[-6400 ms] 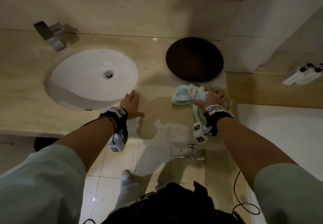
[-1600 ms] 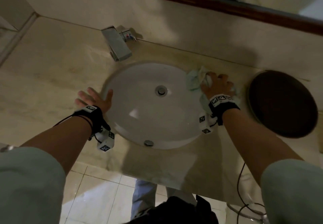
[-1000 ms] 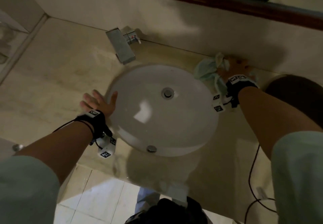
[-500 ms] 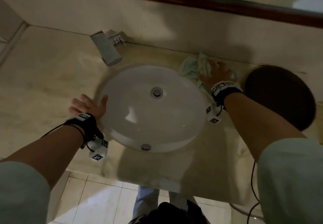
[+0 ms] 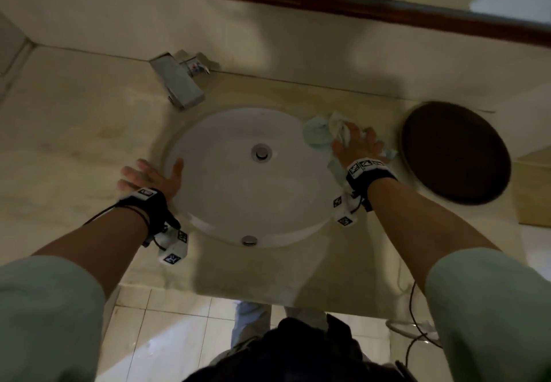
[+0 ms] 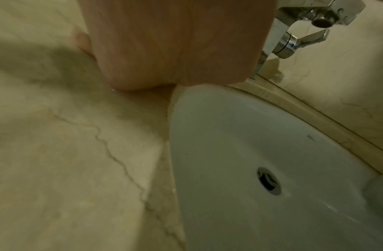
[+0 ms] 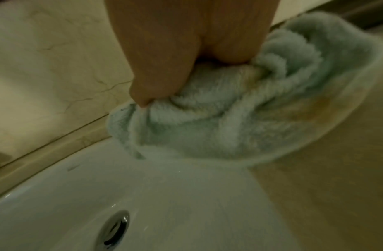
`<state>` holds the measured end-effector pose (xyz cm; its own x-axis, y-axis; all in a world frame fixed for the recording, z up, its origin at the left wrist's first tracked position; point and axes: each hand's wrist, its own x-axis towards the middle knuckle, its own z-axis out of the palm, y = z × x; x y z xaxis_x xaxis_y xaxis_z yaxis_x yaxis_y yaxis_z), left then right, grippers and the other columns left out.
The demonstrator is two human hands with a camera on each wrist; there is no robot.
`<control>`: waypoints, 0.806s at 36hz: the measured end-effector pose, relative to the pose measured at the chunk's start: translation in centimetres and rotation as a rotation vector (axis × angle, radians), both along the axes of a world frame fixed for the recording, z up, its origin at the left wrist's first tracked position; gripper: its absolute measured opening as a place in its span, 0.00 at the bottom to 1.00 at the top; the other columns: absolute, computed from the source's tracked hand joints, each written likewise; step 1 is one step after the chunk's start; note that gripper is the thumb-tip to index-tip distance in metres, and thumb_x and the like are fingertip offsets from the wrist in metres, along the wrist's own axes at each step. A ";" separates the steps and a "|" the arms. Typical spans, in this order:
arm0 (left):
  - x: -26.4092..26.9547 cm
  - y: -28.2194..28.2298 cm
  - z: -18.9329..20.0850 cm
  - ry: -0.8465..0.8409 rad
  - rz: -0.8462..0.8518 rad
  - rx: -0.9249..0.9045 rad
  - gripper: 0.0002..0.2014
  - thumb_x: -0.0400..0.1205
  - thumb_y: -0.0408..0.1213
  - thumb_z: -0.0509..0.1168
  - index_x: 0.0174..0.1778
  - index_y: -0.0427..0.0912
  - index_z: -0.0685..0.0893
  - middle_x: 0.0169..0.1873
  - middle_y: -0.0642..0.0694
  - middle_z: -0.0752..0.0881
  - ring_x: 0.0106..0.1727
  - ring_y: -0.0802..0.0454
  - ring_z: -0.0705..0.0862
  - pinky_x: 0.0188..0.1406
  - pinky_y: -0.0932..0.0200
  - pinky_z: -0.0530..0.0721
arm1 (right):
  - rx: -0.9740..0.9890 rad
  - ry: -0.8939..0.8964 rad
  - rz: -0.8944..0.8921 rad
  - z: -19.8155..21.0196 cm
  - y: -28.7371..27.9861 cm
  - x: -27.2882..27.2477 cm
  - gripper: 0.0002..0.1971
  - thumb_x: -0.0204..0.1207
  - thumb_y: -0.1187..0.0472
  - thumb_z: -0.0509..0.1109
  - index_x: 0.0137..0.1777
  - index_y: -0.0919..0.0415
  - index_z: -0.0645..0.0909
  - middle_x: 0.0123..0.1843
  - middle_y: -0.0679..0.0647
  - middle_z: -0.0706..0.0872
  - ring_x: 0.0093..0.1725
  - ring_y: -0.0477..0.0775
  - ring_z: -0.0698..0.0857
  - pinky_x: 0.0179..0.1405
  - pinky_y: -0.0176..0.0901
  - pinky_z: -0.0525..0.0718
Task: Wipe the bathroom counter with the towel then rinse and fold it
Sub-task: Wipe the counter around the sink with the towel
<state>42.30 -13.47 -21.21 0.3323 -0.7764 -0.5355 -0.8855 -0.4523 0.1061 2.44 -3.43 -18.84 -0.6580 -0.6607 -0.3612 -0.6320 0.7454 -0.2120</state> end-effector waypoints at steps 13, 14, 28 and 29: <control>-0.9 0.0 -0.9 0.056 0.117 -0.005 0.54 0.67 0.82 0.42 0.83 0.52 0.36 0.82 0.44 0.33 0.82 0.34 0.34 0.78 0.32 0.36 | -0.030 0.071 0.119 -0.3 -5.3 -5.1 0.30 0.77 0.35 0.58 0.77 0.41 0.61 0.79 0.57 0.60 0.73 0.73 0.63 0.70 0.74 0.63; -1.0 0.1 -0.9 0.060 0.124 -0.008 0.54 0.67 0.81 0.43 0.83 0.53 0.36 0.82 0.45 0.32 0.82 0.35 0.33 0.78 0.32 0.36 | -0.025 0.080 0.120 -0.3 -5.8 -5.3 0.30 0.77 0.35 0.57 0.77 0.43 0.61 0.79 0.58 0.59 0.73 0.73 0.63 0.70 0.73 0.62; -1.1 0.5 0.2 0.093 0.118 0.012 0.58 0.62 0.84 0.42 0.83 0.54 0.35 0.82 0.46 0.30 0.82 0.36 0.32 0.78 0.33 0.35 | 0.047 0.088 0.089 -0.5 -8.3 -6.4 0.39 0.76 0.30 0.54 0.82 0.49 0.53 0.83 0.61 0.55 0.79 0.73 0.57 0.73 0.79 0.54; -1.2 0.5 0.3 0.092 0.121 0.010 0.57 0.63 0.83 0.43 0.83 0.54 0.35 0.82 0.46 0.30 0.82 0.36 0.32 0.79 0.33 0.35 | 0.050 0.086 0.094 -0.5 -8.2 -6.4 0.39 0.75 0.29 0.53 0.82 0.47 0.53 0.83 0.60 0.55 0.79 0.73 0.57 0.73 0.80 0.54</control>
